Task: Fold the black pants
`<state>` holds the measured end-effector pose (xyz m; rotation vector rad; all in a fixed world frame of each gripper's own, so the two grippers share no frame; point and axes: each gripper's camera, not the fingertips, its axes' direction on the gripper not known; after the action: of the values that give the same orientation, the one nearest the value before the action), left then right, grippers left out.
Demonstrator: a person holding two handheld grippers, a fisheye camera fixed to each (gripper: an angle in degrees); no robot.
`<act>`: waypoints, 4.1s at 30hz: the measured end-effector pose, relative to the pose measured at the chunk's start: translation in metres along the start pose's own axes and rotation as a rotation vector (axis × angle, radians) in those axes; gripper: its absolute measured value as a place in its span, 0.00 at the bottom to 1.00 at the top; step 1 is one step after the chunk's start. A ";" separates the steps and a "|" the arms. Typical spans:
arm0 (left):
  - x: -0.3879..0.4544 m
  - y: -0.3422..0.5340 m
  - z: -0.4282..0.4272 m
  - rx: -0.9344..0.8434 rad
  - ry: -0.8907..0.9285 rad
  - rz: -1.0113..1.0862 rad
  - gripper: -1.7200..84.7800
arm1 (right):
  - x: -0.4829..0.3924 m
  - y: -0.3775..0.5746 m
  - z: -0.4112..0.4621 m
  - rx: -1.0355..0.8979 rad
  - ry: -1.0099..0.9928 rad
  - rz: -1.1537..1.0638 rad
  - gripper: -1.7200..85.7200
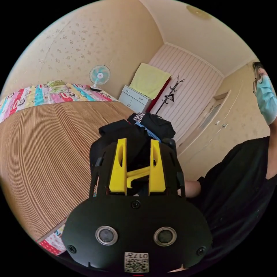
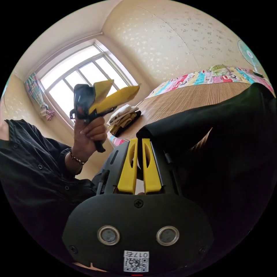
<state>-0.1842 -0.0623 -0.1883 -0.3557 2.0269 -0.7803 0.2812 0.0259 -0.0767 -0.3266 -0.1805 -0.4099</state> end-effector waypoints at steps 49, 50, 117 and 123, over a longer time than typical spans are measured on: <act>-0.237 0.021 -0.144 0.245 -0.323 -0.876 0.09 | 0.085 0.061 -0.087 -0.090 -0.103 0.112 0.02; -0.232 0.016 -0.152 0.258 -0.335 -0.850 0.10 | 0.091 0.060 -0.081 -0.101 -0.119 0.123 0.02; -0.025 0.007 0.075 -0.369 -0.247 -0.134 0.01 | 0.381 -0.058 0.112 -0.521 -0.435 0.681 0.07; -0.070 -0.015 0.007 -0.204 -0.164 -0.290 0.04 | 0.364 -0.018 0.051 -0.283 -0.472 0.519 0.05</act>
<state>-0.1407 -0.0395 -0.1353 -0.8181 1.9273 -0.6926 0.5972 -0.1030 0.0619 -0.7280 -0.4867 0.1660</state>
